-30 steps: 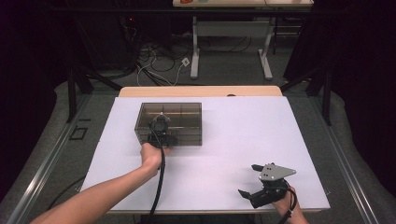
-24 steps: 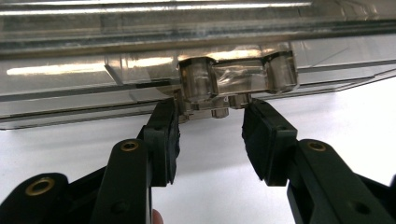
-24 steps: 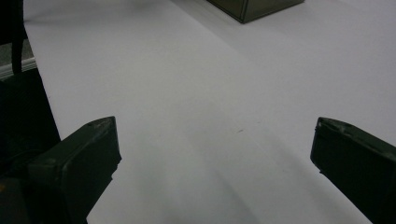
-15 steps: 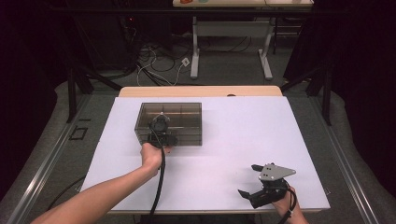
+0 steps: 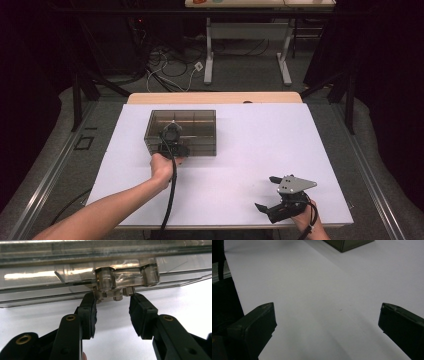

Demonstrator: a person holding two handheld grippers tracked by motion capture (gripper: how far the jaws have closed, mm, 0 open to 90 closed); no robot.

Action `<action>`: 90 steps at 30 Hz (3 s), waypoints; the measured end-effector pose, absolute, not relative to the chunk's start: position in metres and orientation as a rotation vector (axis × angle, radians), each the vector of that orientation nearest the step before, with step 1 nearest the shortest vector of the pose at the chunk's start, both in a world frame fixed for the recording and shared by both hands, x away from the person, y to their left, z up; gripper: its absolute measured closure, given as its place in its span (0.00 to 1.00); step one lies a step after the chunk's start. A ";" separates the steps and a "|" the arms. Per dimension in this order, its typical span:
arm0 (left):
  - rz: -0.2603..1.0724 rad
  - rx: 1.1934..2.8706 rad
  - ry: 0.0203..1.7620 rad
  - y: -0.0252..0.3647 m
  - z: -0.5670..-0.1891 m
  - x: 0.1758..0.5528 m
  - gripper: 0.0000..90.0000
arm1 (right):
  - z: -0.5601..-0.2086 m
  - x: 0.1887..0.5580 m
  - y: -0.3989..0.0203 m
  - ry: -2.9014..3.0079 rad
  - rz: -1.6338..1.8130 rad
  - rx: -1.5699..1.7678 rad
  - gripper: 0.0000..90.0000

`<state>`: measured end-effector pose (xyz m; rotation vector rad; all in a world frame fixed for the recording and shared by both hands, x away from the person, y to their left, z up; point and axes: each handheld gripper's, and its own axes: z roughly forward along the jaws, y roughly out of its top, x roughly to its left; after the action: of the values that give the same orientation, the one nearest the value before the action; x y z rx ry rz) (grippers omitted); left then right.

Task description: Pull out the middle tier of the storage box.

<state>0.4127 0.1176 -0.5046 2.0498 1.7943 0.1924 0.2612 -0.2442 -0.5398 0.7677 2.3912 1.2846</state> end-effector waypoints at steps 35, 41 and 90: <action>0.216 2.047 1.821 0.109 -0.498 0.416 0.62 | -0.540 0.261 -0.242 2.404 1.291 0.764 0.01; 0.208 2.033 1.815 0.111 -0.499 0.415 0.63 | -0.540 0.261 -0.244 2.398 1.296 0.778 0.01; 0.355 2.278 1.137 0.143 -0.511 0.365 0.17 | -0.541 0.262 -0.244 2.403 1.283 0.784 0.01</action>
<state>0.3649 0.1430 -0.5108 2.2779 1.1365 0.3552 0.2617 -0.2442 -0.5407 0.7839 2.4027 1.2830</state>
